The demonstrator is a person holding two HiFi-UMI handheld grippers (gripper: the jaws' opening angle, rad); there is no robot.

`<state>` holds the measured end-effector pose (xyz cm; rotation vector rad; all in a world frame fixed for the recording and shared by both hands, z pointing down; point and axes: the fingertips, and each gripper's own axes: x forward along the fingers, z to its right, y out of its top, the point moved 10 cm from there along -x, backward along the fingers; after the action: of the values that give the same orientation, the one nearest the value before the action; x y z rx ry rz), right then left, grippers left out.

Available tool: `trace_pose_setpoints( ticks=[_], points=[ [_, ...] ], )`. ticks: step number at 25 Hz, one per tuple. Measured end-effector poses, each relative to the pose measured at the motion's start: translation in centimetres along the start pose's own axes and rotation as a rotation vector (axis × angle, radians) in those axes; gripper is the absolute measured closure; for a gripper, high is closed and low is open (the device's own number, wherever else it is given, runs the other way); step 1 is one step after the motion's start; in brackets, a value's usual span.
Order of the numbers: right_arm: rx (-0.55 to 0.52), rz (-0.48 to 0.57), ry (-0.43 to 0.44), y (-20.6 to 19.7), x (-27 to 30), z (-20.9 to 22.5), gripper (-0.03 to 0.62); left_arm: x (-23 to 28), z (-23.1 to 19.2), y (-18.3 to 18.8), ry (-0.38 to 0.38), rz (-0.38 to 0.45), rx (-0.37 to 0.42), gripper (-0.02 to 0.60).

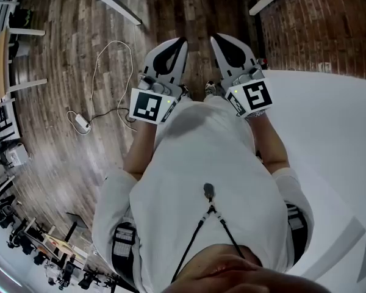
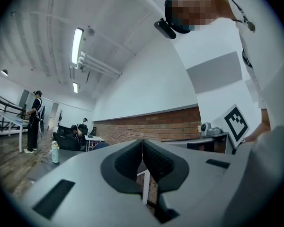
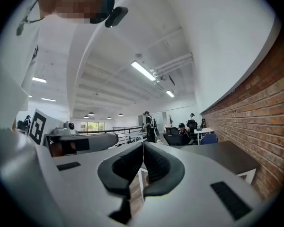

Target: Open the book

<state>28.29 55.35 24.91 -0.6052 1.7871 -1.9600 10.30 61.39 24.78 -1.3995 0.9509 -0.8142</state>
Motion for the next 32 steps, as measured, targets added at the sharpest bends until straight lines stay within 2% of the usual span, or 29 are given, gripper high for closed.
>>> trace_pose_setpoints(
  ticks=[6,22,32],
  points=[
    [-0.004,-0.008,-0.004,-0.4,-0.3,-0.9,0.557,-0.8,-0.2,0.2,-0.001,0.013,0.002,0.557],
    [-0.023,0.027,-0.018,-0.8,2.8,-9.2,0.556,-8.4,-5.9,0.2,0.003,0.044,-0.017,0.557],
    [-0.023,0.004,-0.004,-1.3,4.9,-7.0,0.556,-6.2,-7.2,0.0,-0.008,0.051,-0.002,0.557]
  ],
)
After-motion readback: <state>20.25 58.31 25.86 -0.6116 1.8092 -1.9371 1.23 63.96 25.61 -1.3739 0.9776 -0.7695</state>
